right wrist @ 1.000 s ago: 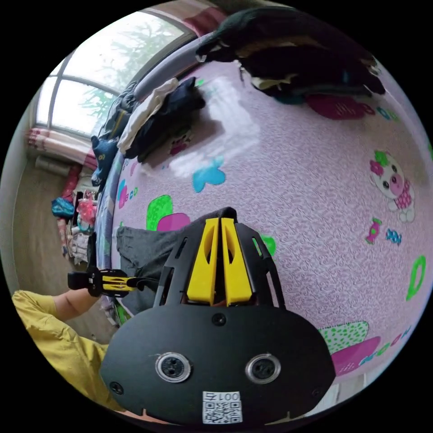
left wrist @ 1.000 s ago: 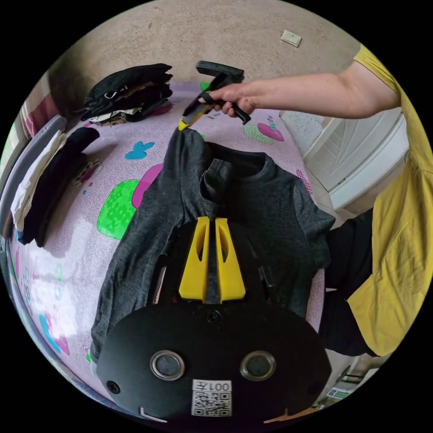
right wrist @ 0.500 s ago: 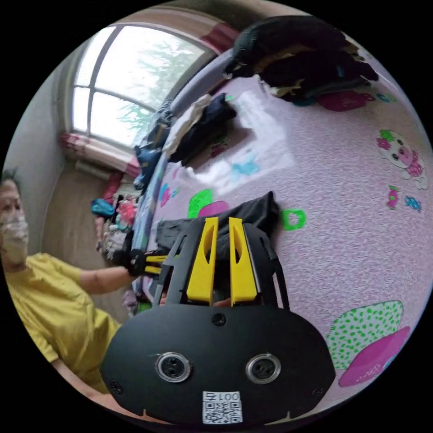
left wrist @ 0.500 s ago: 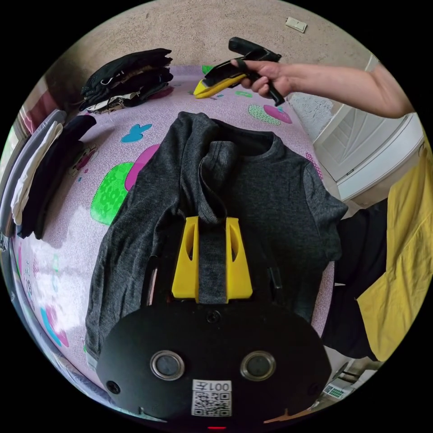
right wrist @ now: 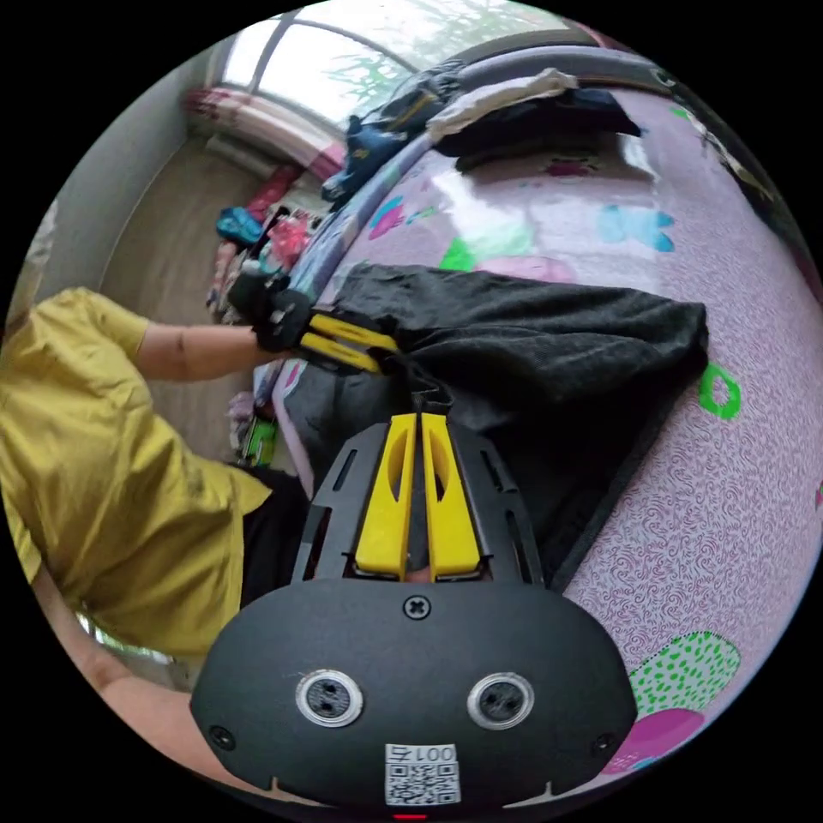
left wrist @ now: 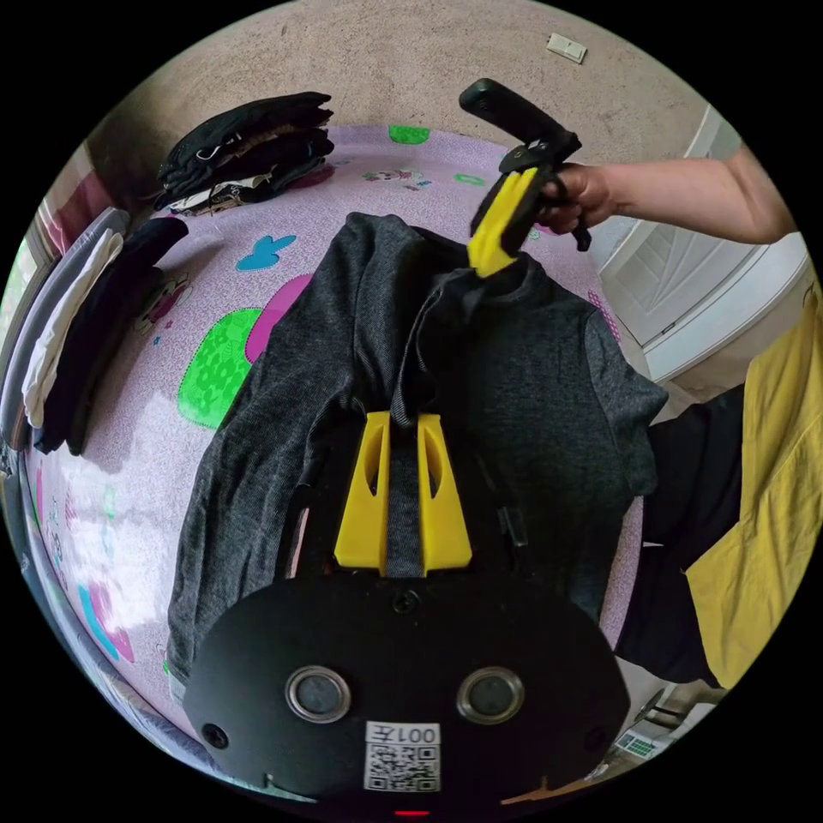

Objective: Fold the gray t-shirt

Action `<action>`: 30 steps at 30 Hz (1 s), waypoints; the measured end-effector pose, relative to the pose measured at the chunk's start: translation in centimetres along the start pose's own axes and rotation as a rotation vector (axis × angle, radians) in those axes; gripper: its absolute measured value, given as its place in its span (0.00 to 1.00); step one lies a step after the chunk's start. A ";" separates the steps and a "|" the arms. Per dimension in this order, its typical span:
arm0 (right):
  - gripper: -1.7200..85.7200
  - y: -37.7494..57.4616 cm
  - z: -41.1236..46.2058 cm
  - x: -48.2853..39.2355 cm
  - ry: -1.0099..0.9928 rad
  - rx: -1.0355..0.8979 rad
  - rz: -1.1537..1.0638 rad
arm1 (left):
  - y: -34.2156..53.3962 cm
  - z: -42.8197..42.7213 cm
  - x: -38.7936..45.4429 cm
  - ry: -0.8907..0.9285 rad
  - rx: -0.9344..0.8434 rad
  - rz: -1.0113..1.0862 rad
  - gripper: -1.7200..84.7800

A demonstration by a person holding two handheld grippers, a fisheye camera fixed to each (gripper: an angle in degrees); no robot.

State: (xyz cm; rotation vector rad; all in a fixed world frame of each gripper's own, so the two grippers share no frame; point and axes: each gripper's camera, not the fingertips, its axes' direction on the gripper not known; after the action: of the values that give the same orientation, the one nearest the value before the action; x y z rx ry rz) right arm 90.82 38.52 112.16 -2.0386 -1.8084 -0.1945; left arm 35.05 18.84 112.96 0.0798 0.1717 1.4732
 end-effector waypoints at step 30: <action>0.02 -10.7 1.0 8.6 0.420 0.050 0.432 | 16.3 -19.1 -5.2 -0.420 0.004 -0.995 0.03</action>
State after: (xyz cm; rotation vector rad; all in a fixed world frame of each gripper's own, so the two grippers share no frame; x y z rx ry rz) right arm 81.55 47.62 116.54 -2.1020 -1.0900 -0.4089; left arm 15.44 14.26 97.03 0.2621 -0.1251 0.4435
